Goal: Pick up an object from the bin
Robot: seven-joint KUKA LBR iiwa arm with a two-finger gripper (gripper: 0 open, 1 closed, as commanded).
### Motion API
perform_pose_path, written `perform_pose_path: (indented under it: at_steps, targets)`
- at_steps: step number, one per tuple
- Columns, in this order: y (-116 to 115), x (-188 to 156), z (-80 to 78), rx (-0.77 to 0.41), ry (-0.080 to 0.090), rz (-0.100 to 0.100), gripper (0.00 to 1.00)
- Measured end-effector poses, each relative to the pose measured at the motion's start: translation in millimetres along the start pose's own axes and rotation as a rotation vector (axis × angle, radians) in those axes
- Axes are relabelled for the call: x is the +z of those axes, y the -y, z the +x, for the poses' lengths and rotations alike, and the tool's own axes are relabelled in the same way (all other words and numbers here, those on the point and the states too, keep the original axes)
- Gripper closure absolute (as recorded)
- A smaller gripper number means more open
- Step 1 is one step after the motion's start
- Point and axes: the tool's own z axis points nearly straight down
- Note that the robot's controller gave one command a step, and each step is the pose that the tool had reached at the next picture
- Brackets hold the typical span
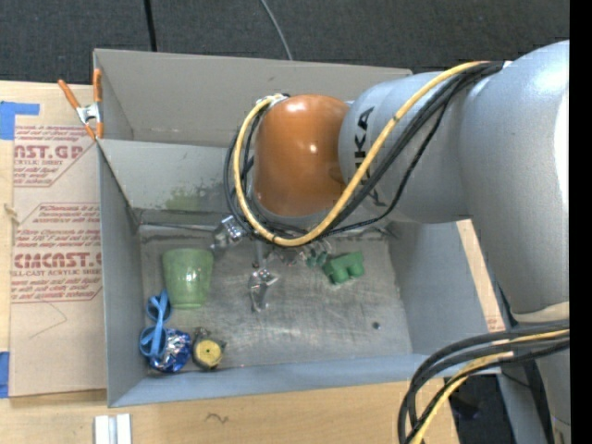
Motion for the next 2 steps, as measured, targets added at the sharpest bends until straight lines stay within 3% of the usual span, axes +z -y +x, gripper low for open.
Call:
perform_pose_path:
  at_steps: [1,2]
  targets:
    - [-57,47,-46.1,-0.298,0.001,-0.001,0.00]
    - [-70,53,-65.9,-0.333,-0.022,0.009,0.00]
